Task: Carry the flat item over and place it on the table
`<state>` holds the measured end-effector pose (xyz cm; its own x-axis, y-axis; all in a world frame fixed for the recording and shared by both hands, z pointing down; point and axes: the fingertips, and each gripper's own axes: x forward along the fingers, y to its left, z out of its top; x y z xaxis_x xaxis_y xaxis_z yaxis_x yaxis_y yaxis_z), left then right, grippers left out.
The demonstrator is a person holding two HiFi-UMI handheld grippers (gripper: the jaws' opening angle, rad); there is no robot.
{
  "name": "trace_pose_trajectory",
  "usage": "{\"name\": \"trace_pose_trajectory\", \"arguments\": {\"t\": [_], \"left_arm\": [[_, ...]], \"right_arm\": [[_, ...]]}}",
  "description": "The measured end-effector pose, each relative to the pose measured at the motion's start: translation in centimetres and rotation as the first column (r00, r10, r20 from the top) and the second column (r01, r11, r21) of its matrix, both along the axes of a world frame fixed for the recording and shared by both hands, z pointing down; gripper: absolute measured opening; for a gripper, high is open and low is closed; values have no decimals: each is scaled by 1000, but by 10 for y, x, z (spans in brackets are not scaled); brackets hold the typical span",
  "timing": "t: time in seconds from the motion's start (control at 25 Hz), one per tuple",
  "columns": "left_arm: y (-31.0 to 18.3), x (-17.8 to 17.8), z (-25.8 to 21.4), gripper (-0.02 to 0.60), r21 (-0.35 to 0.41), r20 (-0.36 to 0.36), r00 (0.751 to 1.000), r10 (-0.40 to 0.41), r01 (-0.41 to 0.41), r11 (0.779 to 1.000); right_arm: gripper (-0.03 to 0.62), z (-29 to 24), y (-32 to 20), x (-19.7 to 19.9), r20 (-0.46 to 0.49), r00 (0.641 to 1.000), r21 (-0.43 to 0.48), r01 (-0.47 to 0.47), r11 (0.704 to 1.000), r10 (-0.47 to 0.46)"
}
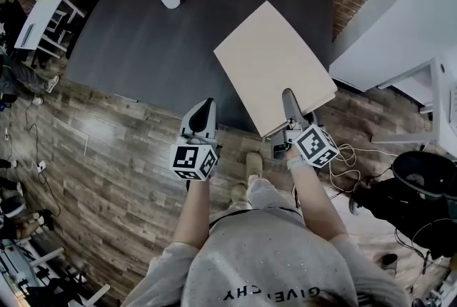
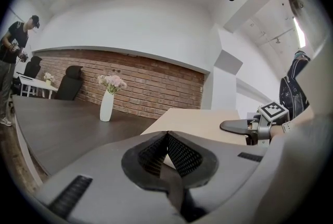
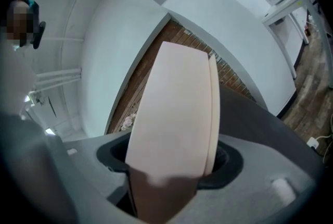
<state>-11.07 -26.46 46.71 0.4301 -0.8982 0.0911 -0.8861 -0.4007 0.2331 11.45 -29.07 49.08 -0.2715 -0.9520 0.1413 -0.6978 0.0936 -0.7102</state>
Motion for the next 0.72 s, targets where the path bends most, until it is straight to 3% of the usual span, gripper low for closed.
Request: {"name": "trace_pose_trajectory", "arguments": {"t": [0.24, 0.44, 0.6, 0.72], "left_arm": [[-14, 6, 5, -2, -8, -1, 1000, 1, -1, 1000], [-24, 4, 7, -2, -12, -2, 1000, -9, 9, 1000], [-32, 2, 11, -2, -18, -5, 1000, -23, 22, 1000], [-36, 0, 13, -2, -23, -9, 999, -32, 32, 999]], "right_arm": [[337, 13, -21, 2, 64, 998, -56, -1, 998, 4], [359, 26, -39, -9, 60, 998, -128, 40, 991, -33], [387, 43, -51, -23, 65, 992, -224, 118, 967, -106], [405, 55, -55, -35, 96, 981, -303, 188, 934, -166]]}}
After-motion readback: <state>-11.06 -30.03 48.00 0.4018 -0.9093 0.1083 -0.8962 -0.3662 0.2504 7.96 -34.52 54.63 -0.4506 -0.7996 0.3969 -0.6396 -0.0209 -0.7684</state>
